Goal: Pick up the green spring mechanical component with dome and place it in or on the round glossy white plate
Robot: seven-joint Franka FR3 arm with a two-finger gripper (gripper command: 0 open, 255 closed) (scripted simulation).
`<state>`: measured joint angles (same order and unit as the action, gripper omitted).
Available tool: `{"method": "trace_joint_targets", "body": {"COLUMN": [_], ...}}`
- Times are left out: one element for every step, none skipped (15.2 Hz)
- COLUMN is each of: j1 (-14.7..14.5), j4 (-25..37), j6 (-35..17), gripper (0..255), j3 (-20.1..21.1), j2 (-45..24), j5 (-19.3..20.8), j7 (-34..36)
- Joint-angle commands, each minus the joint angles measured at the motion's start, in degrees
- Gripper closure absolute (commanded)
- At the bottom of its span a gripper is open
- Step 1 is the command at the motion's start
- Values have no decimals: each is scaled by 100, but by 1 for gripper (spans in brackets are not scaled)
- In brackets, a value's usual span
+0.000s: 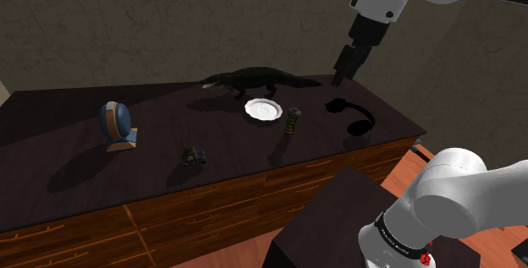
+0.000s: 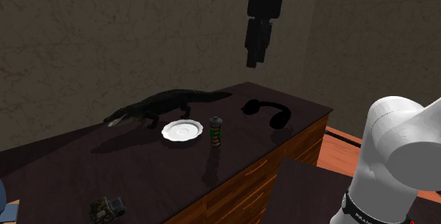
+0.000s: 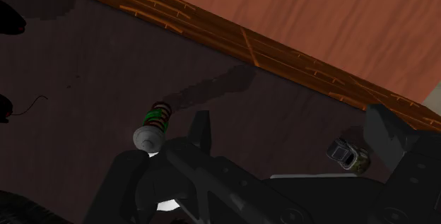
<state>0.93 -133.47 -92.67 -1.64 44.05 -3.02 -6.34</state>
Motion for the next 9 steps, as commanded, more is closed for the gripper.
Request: {"method": "trace_joint_targets", "body": {"j1": [0, 21, 42, 63, 83, 102, 121, 139, 158], "j4": [0, -69, -132, -186, -234, -274, -306, -331, -349], "j6": [0, -171, -342, -513, -683, -854, -1024, -1192, -1360], "gripper": [0, 0, 0, 0, 0, 0, 0, 0, 0], "j3": [0, -49, -98, -147, -196, -247, -297, -347, -396], "j2": [0, -109, -225, -349, -479, -617, -760, -911, -1067], "j5": [0, 33, 65, 95, 124, 151, 175, 197, 216], "j7": [0, -57, -113, -168, -223, -278, -332, -386, -441]}}
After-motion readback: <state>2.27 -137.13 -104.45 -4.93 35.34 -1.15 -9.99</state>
